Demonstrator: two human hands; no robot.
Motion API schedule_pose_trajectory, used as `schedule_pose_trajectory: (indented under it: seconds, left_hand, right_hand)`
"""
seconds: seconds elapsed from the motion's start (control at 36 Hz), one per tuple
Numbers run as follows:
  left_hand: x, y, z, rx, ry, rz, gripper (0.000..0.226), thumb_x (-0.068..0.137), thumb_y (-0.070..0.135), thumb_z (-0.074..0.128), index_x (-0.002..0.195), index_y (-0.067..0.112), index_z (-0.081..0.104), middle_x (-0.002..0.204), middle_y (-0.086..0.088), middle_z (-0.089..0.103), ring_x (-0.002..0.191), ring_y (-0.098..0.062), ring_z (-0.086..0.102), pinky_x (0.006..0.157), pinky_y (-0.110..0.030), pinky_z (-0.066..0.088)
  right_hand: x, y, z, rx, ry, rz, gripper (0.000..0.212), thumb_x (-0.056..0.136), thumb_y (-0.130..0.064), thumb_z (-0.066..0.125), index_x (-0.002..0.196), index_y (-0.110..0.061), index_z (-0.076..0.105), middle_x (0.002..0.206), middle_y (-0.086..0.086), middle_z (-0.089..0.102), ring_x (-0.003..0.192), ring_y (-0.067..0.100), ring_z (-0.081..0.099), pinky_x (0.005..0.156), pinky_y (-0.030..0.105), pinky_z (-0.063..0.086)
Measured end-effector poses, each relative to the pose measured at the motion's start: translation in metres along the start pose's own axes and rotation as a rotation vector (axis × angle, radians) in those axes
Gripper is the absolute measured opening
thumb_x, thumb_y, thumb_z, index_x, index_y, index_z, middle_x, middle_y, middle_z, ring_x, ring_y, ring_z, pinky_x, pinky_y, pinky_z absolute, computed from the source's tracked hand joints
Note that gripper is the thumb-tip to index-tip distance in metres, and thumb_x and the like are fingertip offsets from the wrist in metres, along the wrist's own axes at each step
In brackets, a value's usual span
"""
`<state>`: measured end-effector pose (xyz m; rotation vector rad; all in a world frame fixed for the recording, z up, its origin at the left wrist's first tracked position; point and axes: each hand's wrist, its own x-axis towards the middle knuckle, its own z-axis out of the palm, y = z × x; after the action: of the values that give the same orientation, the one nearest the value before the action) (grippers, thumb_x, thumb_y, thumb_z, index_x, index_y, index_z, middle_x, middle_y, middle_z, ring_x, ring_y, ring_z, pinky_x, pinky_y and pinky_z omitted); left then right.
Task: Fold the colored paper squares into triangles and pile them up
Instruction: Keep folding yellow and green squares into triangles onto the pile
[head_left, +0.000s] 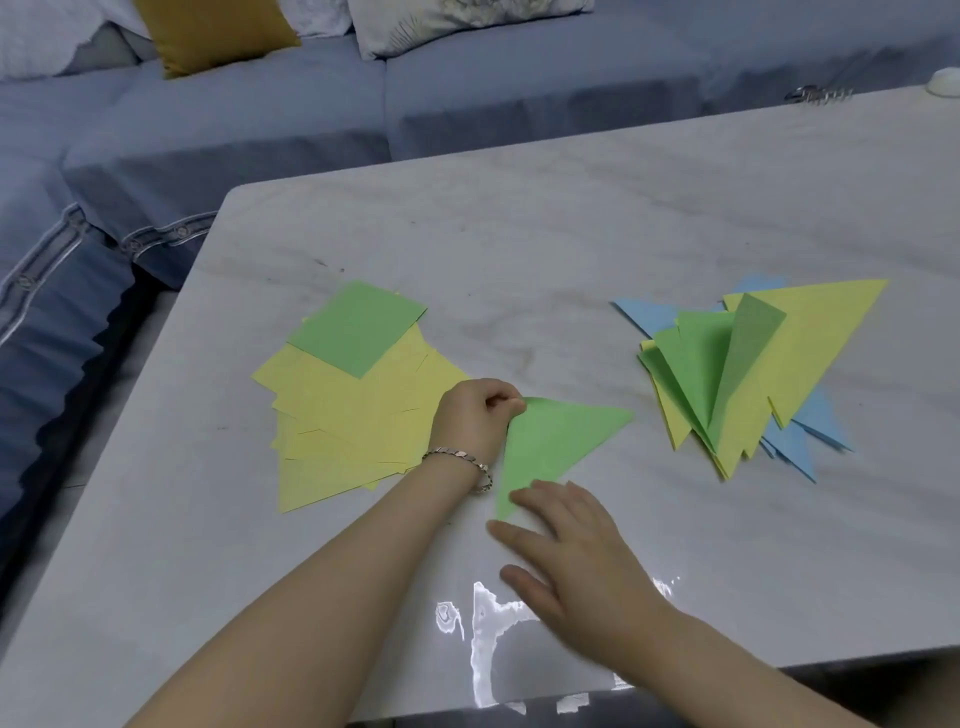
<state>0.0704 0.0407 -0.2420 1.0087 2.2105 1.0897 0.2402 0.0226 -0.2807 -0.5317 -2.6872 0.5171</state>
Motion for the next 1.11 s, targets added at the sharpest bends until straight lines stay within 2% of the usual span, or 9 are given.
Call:
schedule_pose_trajectory:
  seconds: [0.14,0.25,0.36,0.47,0.58,0.67,0.75,0.97,1.11]
  left_hand:
    - [-0.017,0.012,-0.009,-0.363,0.186,-0.148,0.017,0.081,0.001,0.062,0.067,0.010,0.063,0.058,-0.003,0.057,0.046,-0.007,0.055,0.055,-0.019,0.053]
    - [-0.043,0.031,-0.016,-0.594,0.201,-0.140,0.019,0.082,0.000,0.063,0.068,0.013,0.062,0.059,-0.003,0.059,0.040,-0.004,0.056,0.050,-0.014,0.049]
    - [-0.059,0.036,-0.022,-0.650,0.101,-0.085,0.017,0.082,-0.002,0.063,0.073,0.012,0.063,0.066,-0.005,0.062,0.051,-0.003,0.061,0.051,-0.014,0.050]
    - [-0.055,0.010,-0.040,-0.151,0.101,0.047,0.021,0.081,0.014,0.068,0.099,0.021,0.063,0.098,0.008,0.064,0.089,0.000,0.060,0.085,-0.019,0.046]
    - [-0.042,-0.025,-0.066,0.454,0.082,0.063,0.067,0.083,0.034,0.064,0.140,0.016,0.034,0.150,0.002,0.027,0.139,-0.013,0.020,0.111,-0.025,0.017]
    - [-0.036,-0.044,-0.076,0.645,0.032,-0.071,0.080,0.083,0.048,0.058,0.145,0.016,0.018,0.156,0.000,0.007,0.143,-0.014,0.006,0.113,-0.033,0.016]
    - [-0.033,-0.053,-0.081,0.672,-0.023,-0.148,0.076,0.085,0.053,0.051,0.144,0.015,0.021,0.156,-0.001,0.010,0.143,-0.015,0.013,0.113,-0.035,0.020]
    - [-0.037,-0.053,-0.087,0.728,0.019,-0.014,0.044,0.096,0.029,0.041,0.137,0.012,0.038,0.150,-0.002,0.031,0.133,-0.018,0.036,0.100,-0.031,0.033]
    - [-0.034,-0.059,-0.093,0.740,-0.019,-0.026,0.065,0.086,0.052,0.052,0.139,0.019,0.035,0.152,0.002,0.025,0.137,-0.015,0.028,0.106,-0.030,0.028]
  right_hand:
    - [0.002,-0.006,-0.030,0.393,0.104,0.417,0.033,0.086,-0.042,0.048,0.117,-0.053,0.045,0.119,-0.008,0.036,0.115,0.004,0.035,0.095,-0.001,0.017]
    - [0.013,-0.002,-0.049,0.740,0.195,0.492,0.042,0.088,-0.019,0.061,0.113,-0.051,0.048,0.091,-0.005,0.056,0.073,0.002,0.052,0.070,0.007,0.038]
    - [0.025,0.002,-0.067,0.724,0.337,0.500,0.034,0.084,-0.002,0.062,0.092,-0.035,0.063,0.048,-0.013,0.045,0.048,0.004,0.038,0.049,0.011,0.030]
    - [0.033,0.022,-0.094,0.628,0.506,0.553,0.028,0.084,0.001,0.062,0.096,-0.024,0.064,0.048,-0.008,0.030,0.044,0.003,0.034,0.046,0.011,0.028]
    - [0.035,0.055,-0.124,0.516,0.620,0.687,0.025,0.087,-0.008,0.059,0.109,-0.020,0.062,0.068,0.002,0.048,0.051,0.001,0.042,0.050,0.008,0.033]
    - [0.030,0.074,-0.126,0.448,0.497,0.886,0.048,0.074,-0.034,0.059,0.120,-0.022,0.056,0.111,0.013,0.054,0.095,0.016,0.055,0.083,0.025,0.046]
    - [0.023,0.066,-0.118,0.334,0.358,0.936,0.061,0.065,-0.037,0.054,0.123,-0.016,0.055,0.121,0.021,0.042,0.119,0.034,0.041,0.099,0.038,0.037]
    - [0.014,0.032,-0.076,0.355,0.119,0.570,0.027,0.081,-0.003,0.060,0.087,-0.029,0.059,0.093,-0.012,0.048,0.096,0.010,0.046,0.085,0.020,0.032]
    - [0.018,0.018,-0.066,0.382,-0.004,0.489,0.026,0.084,-0.005,0.057,0.084,-0.031,0.057,0.097,-0.010,0.053,0.095,0.004,0.048,0.078,0.002,0.031]
